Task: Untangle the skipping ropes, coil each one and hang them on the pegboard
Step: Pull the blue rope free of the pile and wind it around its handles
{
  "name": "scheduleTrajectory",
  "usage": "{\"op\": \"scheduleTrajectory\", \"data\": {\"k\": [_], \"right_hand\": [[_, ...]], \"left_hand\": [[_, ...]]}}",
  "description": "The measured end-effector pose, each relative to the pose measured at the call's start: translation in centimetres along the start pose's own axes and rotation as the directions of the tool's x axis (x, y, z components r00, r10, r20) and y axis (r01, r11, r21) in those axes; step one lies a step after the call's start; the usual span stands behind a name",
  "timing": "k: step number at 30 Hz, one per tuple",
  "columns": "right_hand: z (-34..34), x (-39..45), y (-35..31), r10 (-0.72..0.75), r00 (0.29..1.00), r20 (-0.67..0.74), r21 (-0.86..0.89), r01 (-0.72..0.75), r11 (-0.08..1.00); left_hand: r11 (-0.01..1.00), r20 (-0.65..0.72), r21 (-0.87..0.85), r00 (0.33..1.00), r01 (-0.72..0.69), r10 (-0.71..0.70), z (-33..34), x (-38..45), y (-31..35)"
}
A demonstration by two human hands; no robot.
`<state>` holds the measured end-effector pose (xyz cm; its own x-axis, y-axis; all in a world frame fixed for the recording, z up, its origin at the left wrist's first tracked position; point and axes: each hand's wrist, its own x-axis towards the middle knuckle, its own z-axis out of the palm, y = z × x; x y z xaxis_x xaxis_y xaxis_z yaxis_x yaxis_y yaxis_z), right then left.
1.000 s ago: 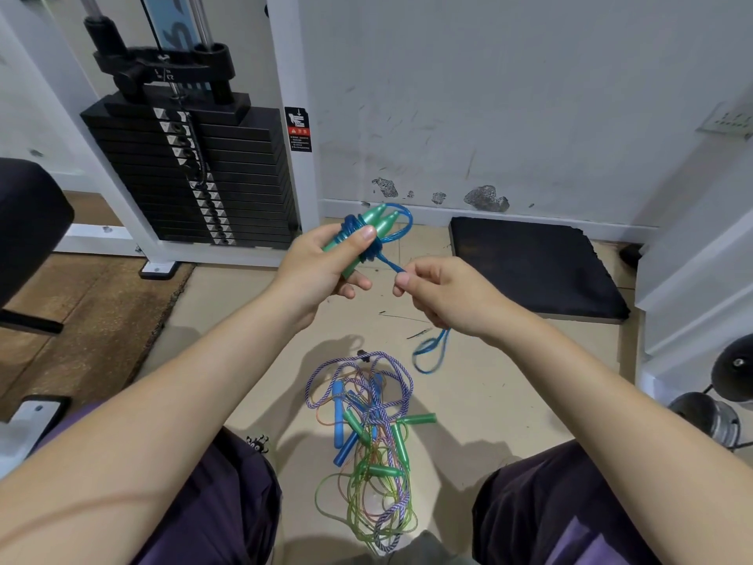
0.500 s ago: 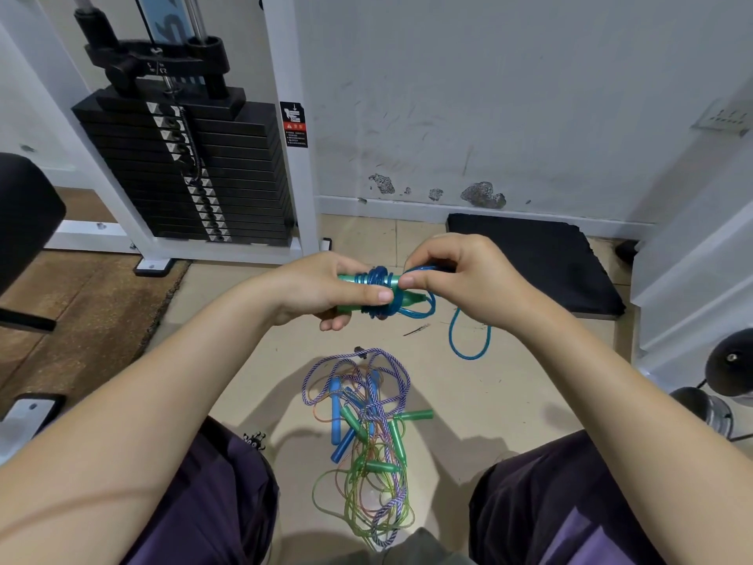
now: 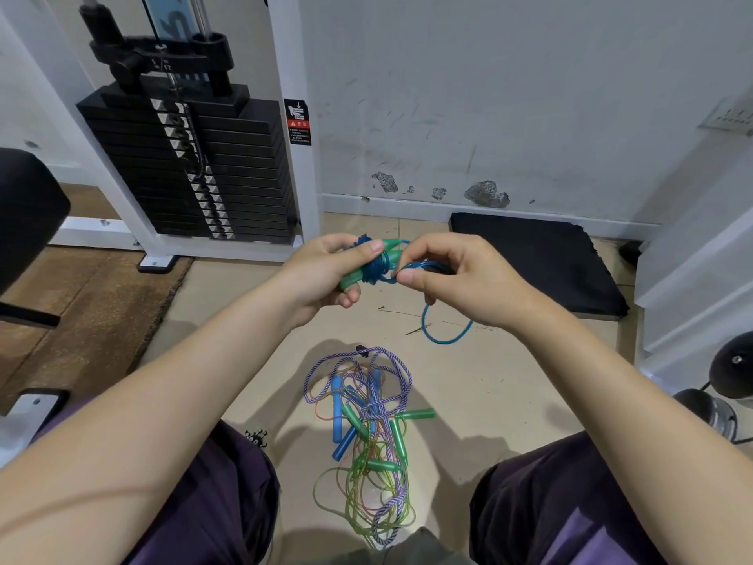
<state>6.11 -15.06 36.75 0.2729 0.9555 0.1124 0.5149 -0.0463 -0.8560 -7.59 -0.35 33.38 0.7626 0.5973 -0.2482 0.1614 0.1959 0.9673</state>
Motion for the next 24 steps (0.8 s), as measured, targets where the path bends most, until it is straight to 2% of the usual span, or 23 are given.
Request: {"op": "scheduleTrajectory", "data": {"k": [4,6,9,18,24], "right_hand": [[0.4,-0.1,0.3,-0.024,1.0,0.011,-0.184,0.025,0.983],[0.5,-0.1,0.5,0.004,1.0,-0.011,-0.236,-0.006,0.972],[0.3,0.3,0.7,0.037,0.997,-0.072,-0.242,-0.053,0.969],[1.4,0.6,0.7,0.168,0.984,-0.051,-0.325,-0.175,0.929],[2.0,0.6,0.5,0.239,0.971,0.001,-0.234,-0.232,0.944]], "left_hand": [[0.991,-0.112,-0.128,0.994,-0.035,0.02,-0.1,0.3,0.3],[0.981,-0.197,-0.181,0.98,-0.071,0.034,-0.5,0.5,0.6],[0.973,-0.243,-0.205,0.969,-0.105,0.053,-0.7,0.5,0.7],[0.953,-0.251,-0.248,0.962,-0.174,0.11,-0.1,0.4,0.6],[0.954,-0.331,-0.212,0.934,-0.212,0.134,0.1,0.5,0.6]]}}
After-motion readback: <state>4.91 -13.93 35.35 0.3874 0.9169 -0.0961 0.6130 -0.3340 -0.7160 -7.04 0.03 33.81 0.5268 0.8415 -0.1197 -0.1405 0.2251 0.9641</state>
